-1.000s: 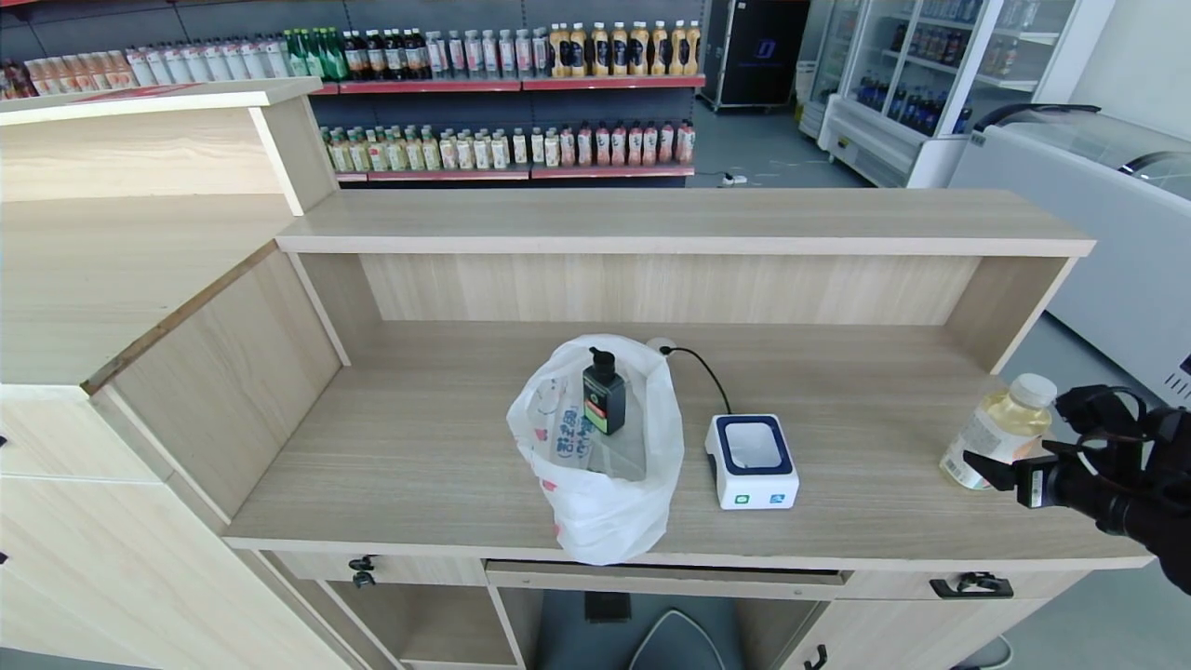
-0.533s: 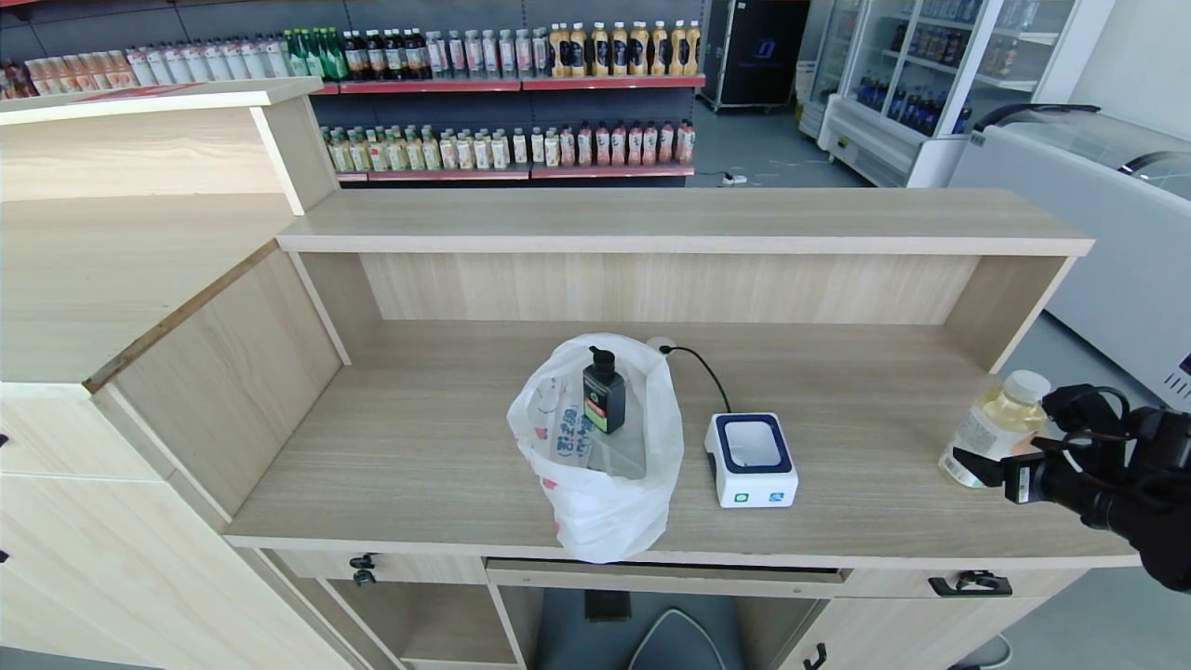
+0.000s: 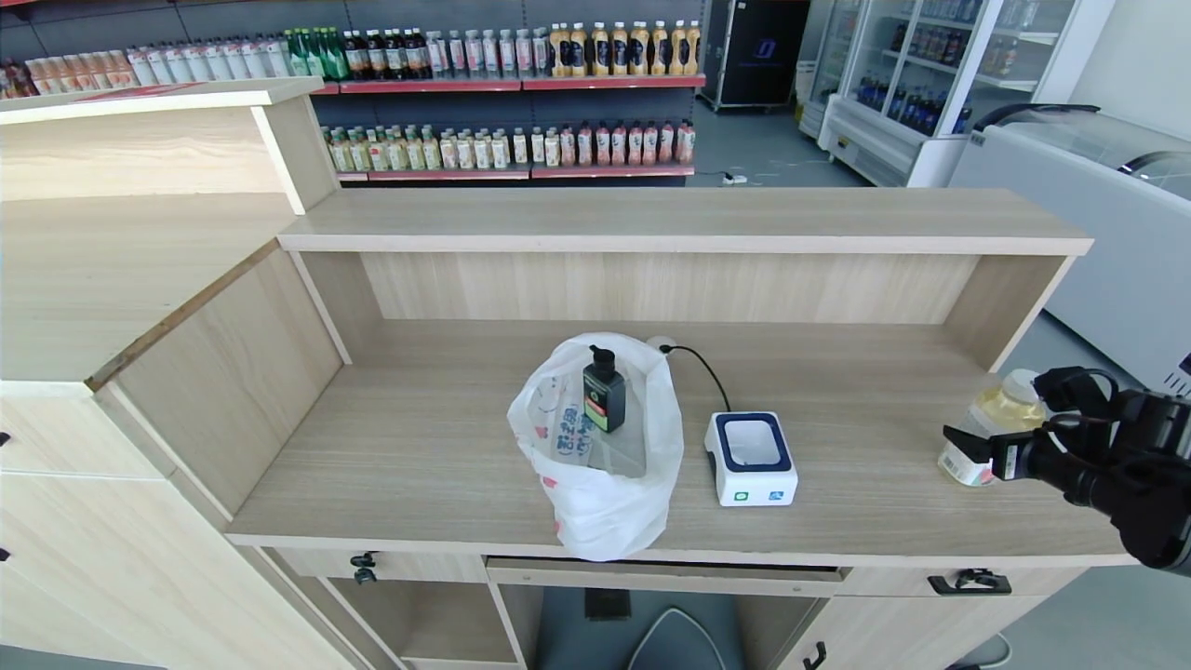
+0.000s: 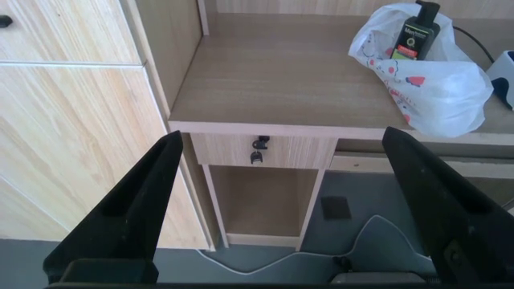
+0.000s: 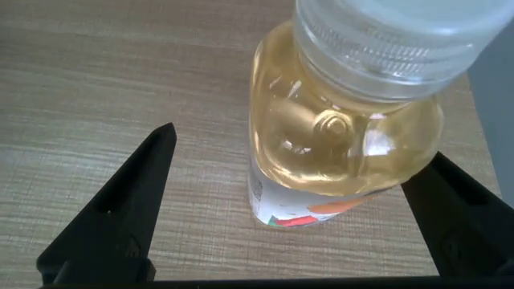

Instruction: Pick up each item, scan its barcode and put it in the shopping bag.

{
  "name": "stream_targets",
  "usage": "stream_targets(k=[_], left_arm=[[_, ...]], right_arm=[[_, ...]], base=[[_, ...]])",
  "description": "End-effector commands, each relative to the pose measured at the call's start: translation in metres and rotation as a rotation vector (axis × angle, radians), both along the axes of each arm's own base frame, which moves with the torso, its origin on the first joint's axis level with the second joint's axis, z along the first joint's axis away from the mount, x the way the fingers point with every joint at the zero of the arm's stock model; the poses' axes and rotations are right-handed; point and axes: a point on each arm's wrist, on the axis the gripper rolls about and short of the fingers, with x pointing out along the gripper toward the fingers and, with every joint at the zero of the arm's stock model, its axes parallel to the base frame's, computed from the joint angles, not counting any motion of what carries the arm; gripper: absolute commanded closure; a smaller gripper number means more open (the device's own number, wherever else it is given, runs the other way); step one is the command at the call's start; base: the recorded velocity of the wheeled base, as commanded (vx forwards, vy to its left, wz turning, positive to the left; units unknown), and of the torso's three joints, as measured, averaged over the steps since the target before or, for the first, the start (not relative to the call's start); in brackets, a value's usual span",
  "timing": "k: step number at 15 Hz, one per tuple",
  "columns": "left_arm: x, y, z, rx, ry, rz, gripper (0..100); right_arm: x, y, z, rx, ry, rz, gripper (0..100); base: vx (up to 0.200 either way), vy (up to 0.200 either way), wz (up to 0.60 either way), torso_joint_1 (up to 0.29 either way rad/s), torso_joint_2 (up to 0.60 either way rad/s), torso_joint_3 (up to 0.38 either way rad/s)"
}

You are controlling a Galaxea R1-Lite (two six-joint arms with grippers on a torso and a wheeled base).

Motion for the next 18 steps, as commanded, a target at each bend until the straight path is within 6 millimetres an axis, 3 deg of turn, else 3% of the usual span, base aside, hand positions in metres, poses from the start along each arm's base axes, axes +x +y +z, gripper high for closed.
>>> stream_targets(k=[1, 5, 10, 14, 15, 18], left_arm=[[0.000, 0.000, 0.000, 0.000, 0.000, 0.000, 0], [0.000, 0.000, 0.000, 0.000, 0.000, 0.000, 0], [0.000, 0.000, 0.000, 0.000, 0.000, 0.000, 0], [0.000, 0.000, 0.000, 0.000, 0.001, 0.000, 0], [0.000, 0.000, 0.000, 0.000, 0.000, 0.000, 0], [0.000, 0.000, 0.000, 0.000, 0.000, 0.000, 0]], right_arm=[[0.006, 0.003, -0.006, 0.003, 0.005, 0.012, 0], [0.014, 0.006, -0.020, 0.004, 0.026, 0.030, 0], [0.033, 0.007, -0.015, -0.008, -0.022, 0.048, 0], [0.038, 0.011, -0.022, -0.009, -0.014, 0.063, 0], [0.039, 0.011, -0.026, -0.009, -0.010, 0.065, 100], [0.044, 0.013, -0.021, -0.017, -0.031, 0.071, 100]], base=[[0.000, 0.000, 0.00, 0.000, 0.00, 0.000], [0.000, 0.000, 0.00, 0.000, 0.00, 0.000], [0.000, 0.000, 0.00, 0.000, 0.00, 0.000], [0.000, 0.000, 0.00, 0.000, 0.00, 0.000], [0.000, 0.000, 0.00, 0.000, 0.00, 0.000], [0.000, 0.000, 0.00, 0.000, 0.00, 0.000]])
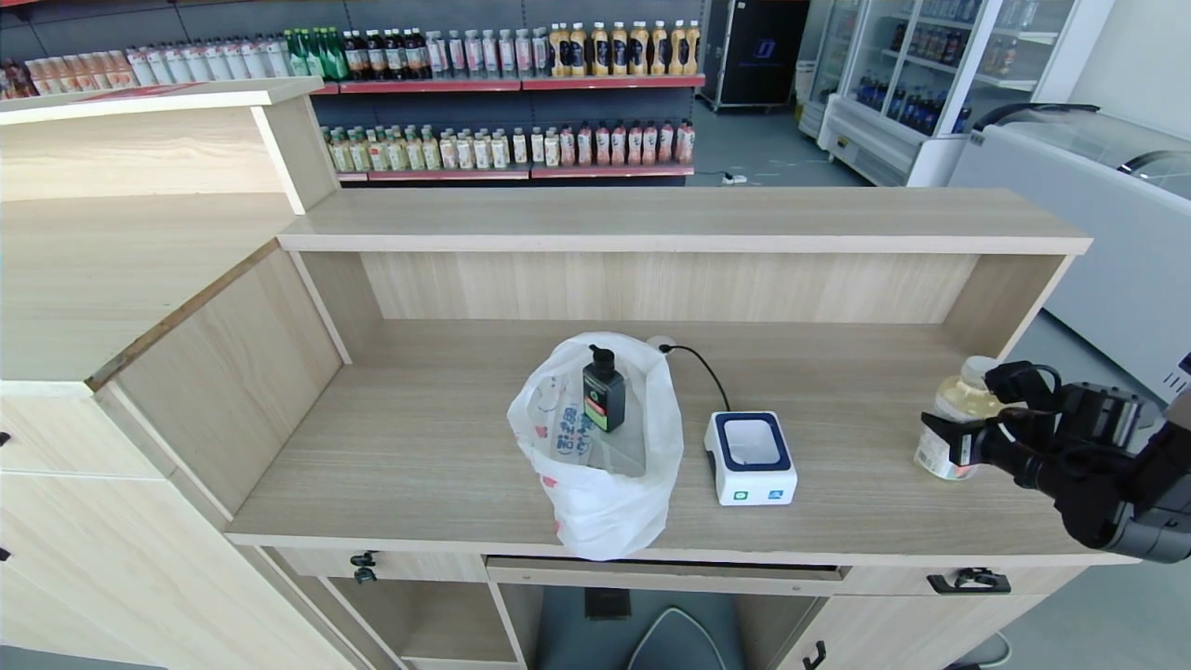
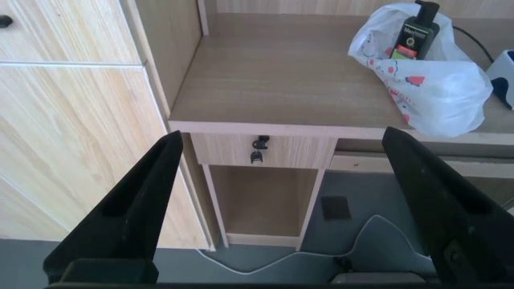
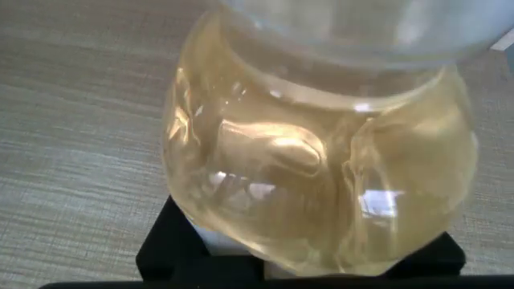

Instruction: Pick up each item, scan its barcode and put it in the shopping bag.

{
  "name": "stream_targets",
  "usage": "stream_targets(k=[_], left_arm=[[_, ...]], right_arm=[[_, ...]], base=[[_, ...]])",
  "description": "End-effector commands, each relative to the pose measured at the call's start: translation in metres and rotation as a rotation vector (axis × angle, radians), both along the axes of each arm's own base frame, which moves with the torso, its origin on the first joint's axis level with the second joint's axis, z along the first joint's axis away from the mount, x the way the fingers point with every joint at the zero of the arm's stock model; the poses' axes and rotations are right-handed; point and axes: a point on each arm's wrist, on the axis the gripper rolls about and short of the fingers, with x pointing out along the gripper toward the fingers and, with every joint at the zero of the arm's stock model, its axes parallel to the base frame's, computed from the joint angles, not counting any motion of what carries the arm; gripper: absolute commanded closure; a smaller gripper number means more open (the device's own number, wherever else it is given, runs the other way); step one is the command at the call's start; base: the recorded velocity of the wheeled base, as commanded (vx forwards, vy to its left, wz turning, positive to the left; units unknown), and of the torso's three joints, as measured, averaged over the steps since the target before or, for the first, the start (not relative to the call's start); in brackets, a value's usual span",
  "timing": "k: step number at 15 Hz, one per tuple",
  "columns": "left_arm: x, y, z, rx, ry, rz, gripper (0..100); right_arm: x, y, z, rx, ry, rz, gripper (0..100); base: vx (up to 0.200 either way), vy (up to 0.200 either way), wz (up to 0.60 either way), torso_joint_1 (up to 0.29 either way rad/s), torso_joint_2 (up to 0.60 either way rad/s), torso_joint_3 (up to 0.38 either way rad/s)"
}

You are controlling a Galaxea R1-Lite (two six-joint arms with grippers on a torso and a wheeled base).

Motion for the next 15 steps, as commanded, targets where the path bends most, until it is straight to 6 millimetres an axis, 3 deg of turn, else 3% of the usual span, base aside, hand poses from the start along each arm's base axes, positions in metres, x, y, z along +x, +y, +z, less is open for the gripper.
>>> stream_targets(k=[1, 8, 10, 11, 12, 15], left_arm=[[0.000, 0.000, 0.000, 0.000, 0.002, 0.000, 0], [0.000, 0.000, 0.000, 0.000, 0.000, 0.000, 0], [0.000, 0.000, 0.000, 0.000, 0.000, 0.000, 0], [0.000, 0.000, 0.000, 0.000, 0.000, 0.000, 0], [0.000, 0.000, 0.000, 0.000, 0.000, 0.000, 0], [0.000, 0.000, 0.000, 0.000, 0.000, 0.000, 0]], right_arm=[[0.002, 0.000, 0.000, -0.002, -0.005, 0.003, 100], [-0.003, 0.014, -0.010, -0.033, 0.029, 0.040, 100], [-0.009, 0.017, 0.004, -0.027, 0.012, 0.046, 100], [-0.011, 0.022, 0.018, -0.008, 0.012, 0.055, 100], [-0.021, 0.041, 0.060, 0.120, 0.027, 0.073, 100], [-0.060, 0.076, 0.138, 0.353, 0.098, 0.180, 100]], base=[[0.000, 0.000, 0.00, 0.000, 0.00, 0.000], [0.000, 0.000, 0.00, 0.000, 0.00, 0.000], [0.000, 0.000, 0.00, 0.000, 0.00, 0.000], [0.000, 0.000, 0.00, 0.000, 0.00, 0.000], [0.000, 0.000, 0.00, 0.000, 0.00, 0.000], [0.000, 0.000, 0.00, 0.000, 0.00, 0.000]])
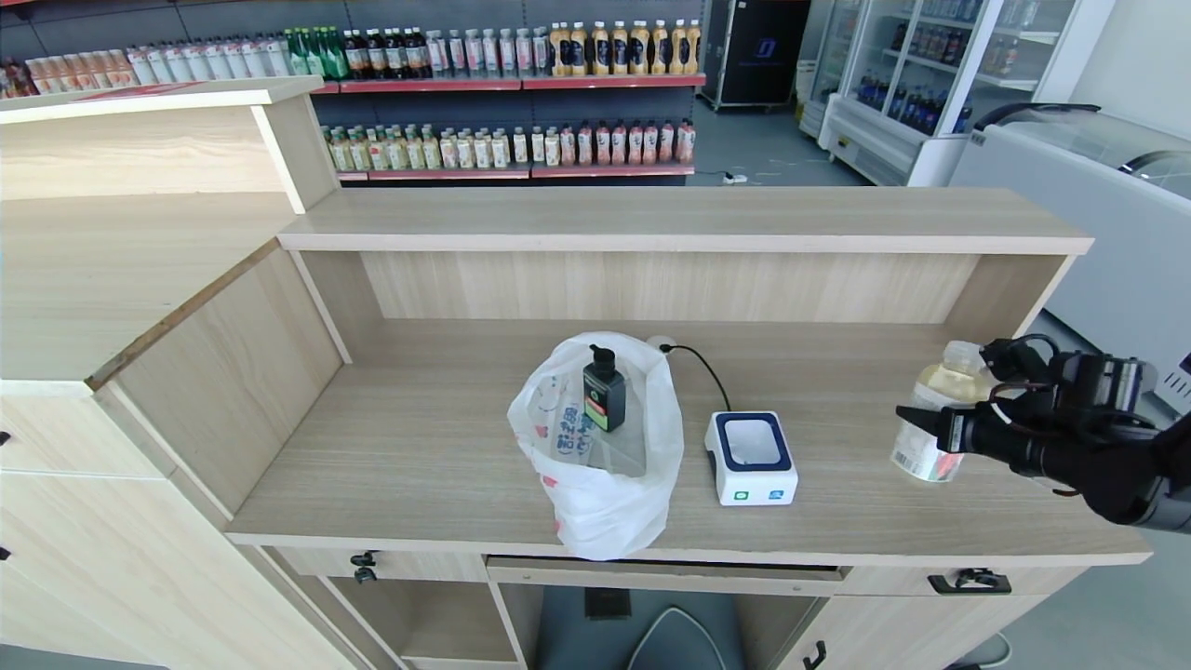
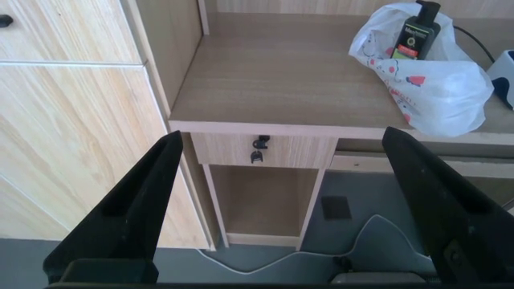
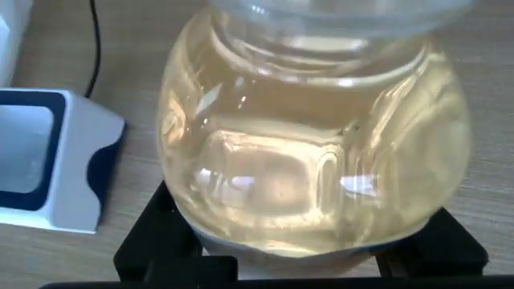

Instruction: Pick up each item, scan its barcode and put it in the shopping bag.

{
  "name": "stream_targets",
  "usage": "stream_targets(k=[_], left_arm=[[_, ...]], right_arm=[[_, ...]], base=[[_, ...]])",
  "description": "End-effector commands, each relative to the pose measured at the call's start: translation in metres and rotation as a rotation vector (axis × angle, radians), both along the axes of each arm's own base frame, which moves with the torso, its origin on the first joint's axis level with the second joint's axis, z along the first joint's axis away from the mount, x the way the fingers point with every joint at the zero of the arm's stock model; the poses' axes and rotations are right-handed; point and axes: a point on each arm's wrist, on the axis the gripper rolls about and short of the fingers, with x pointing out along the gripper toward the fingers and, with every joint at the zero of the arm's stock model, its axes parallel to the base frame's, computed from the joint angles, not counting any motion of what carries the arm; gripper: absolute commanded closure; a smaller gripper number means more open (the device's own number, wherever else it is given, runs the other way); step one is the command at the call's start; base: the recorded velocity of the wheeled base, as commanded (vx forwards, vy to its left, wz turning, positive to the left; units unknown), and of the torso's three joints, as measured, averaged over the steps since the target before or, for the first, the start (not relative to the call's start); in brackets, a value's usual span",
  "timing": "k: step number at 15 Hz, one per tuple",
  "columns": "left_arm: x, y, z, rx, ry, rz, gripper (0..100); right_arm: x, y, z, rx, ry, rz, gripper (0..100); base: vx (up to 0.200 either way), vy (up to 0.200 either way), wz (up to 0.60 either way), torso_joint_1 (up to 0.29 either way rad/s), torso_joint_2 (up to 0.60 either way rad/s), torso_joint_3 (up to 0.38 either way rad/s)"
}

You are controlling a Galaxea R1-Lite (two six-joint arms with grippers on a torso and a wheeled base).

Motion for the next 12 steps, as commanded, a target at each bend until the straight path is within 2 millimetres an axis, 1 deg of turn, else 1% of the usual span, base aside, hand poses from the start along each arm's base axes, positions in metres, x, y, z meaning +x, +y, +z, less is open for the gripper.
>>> stream_targets(k=[1, 2, 3, 4, 7, 9, 12], left_arm=[[0.000, 0.000, 0.000, 0.000, 0.000, 0.000, 0], [0.000, 0.000, 0.000, 0.000, 0.000, 0.000, 0], [0.000, 0.000, 0.000, 0.000, 0.000, 0.000, 0], [0.000, 0.000, 0.000, 0.000, 0.000, 0.000, 0], [0.000, 0.000, 0.000, 0.000, 0.000, 0.000, 0], [0.000, 0.000, 0.000, 0.000, 0.000, 0.000, 0], [0.000, 0.000, 0.000, 0.000, 0.000, 0.000, 0]], right_arm=[[-0.050, 0.038, 0.103, 0.155, -0.063, 0.168, 100], [-0.065, 0.045, 0.117, 0.182, -0.068, 0.262, 100], [-0.076, 0.050, 0.124, 0.203, -0.067, 0.326, 100], [-0.100, 0.057, 0.133, 0.261, -0.034, 0.465, 100], [-0.142, 0.077, 0.159, 0.317, -0.019, 0.647, 100], [-0.159, 0.093, 0.174, 0.343, -0.022, 0.757, 100], [-0.175, 0.112, 0.197, 0.395, -0.018, 0.843, 100]], base=[[0.000, 0.000, 0.00, 0.000, 0.00, 0.000], [0.000, 0.000, 0.00, 0.000, 0.00, 0.000], [0.000, 0.000, 0.00, 0.000, 0.00, 0.000], [0.000, 0.000, 0.00, 0.000, 0.00, 0.000], [0.000, 0.000, 0.00, 0.000, 0.00, 0.000], [0.000, 0.000, 0.00, 0.000, 0.00, 0.000], [0.000, 0.000, 0.00, 0.000, 0.00, 0.000]])
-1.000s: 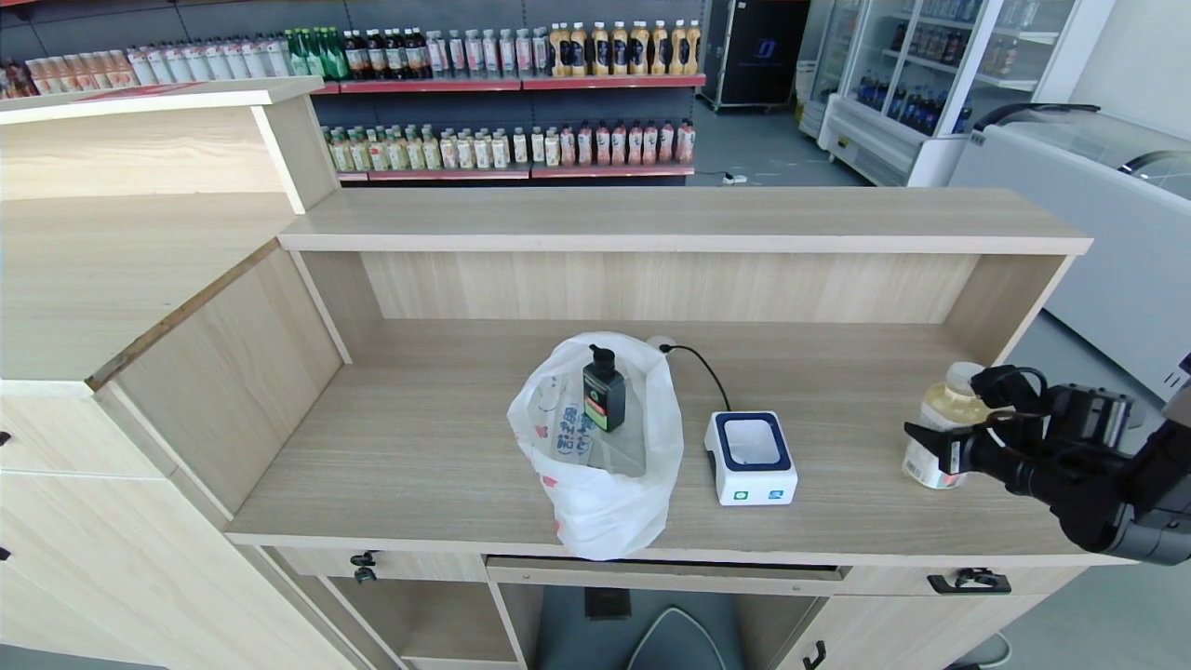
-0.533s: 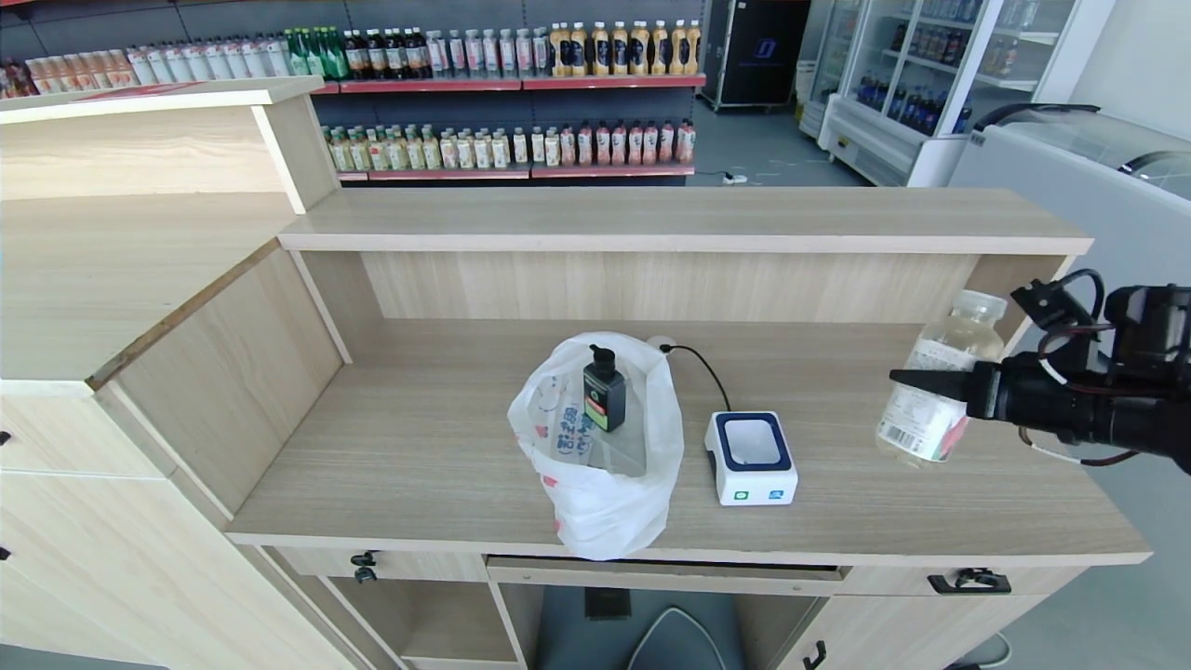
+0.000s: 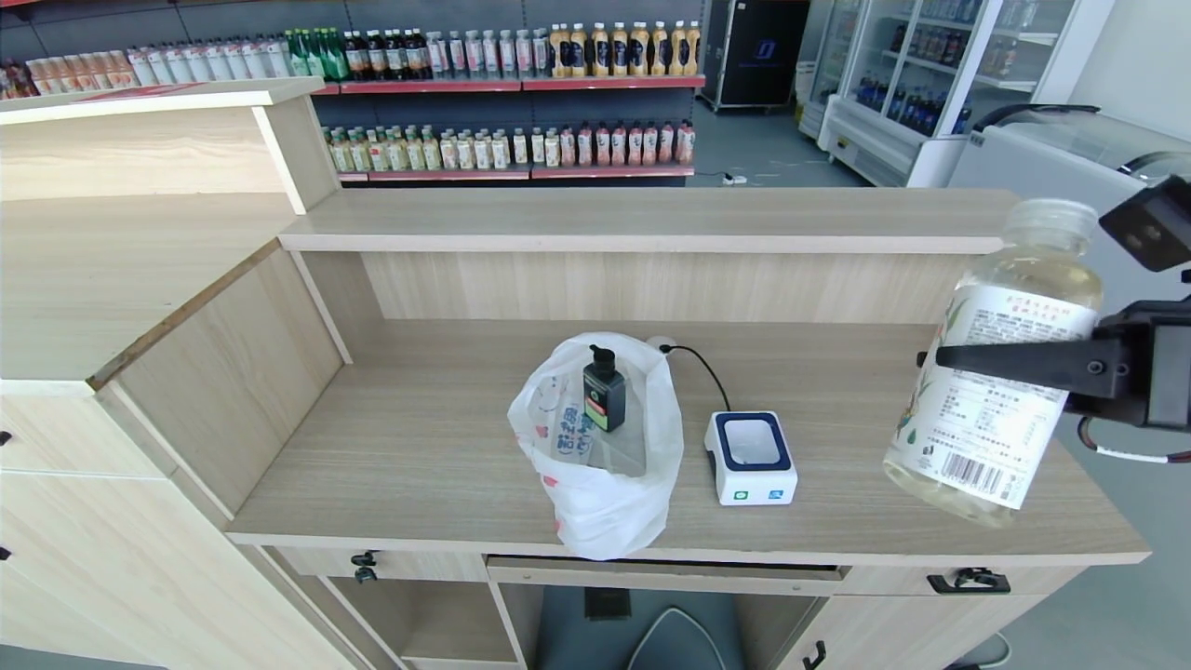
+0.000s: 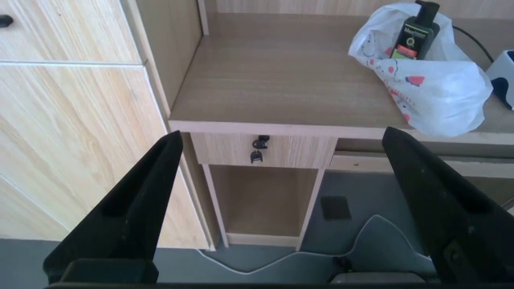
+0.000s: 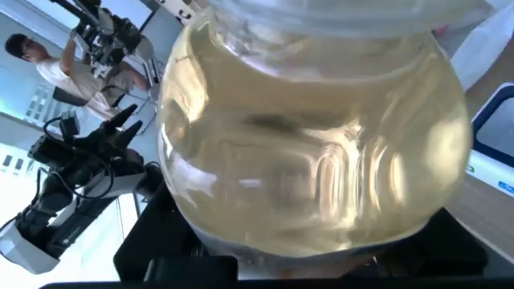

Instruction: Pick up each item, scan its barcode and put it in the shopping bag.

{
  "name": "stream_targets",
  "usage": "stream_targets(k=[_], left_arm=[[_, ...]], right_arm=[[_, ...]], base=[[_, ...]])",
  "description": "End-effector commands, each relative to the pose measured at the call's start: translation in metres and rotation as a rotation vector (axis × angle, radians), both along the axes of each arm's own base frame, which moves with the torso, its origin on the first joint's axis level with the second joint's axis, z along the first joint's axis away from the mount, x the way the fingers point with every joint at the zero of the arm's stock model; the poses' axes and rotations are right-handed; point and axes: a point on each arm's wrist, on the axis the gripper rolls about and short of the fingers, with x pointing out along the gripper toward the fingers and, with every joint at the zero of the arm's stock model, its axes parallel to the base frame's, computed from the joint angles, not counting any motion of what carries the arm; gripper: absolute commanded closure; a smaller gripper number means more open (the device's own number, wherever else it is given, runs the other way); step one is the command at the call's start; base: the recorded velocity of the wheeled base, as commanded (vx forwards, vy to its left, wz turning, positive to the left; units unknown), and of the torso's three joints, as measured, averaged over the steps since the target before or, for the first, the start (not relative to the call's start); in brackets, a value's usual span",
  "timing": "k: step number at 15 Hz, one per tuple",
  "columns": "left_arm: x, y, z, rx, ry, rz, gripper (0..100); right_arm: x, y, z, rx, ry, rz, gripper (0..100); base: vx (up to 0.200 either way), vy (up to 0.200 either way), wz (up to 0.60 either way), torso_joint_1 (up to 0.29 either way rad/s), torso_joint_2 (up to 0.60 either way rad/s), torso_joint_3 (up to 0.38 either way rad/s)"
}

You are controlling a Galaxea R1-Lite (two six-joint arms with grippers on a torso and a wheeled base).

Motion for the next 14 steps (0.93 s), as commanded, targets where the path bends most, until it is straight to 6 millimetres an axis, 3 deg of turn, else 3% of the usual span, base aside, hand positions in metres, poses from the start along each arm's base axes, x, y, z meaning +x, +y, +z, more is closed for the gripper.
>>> stream_targets(k=[1, 7, 14], left_arm=[[0.000, 0.000, 0.000, 0.000, 0.000, 0.000, 0], [0.000, 0.000, 0.000, 0.000, 0.000, 0.000, 0], [0.000, 0.000, 0.000, 0.000, 0.000, 0.000, 0]], right_arm=[[-0.024, 0.012, 0.023, 0.020, -0.078, 0.070, 100], [-0.069, 0.025, 0.032, 0.027, -0.038, 0.191, 100], [-0.077, 0.025, 0.021, 0.017, -0.010, 0.191, 100]], base=[[0.000, 0.000, 0.00, 0.000, 0.00, 0.000], [0.000, 0.000, 0.00, 0.000, 0.00, 0.000], [0.000, 0.000, 0.00, 0.000, 0.00, 0.000]])
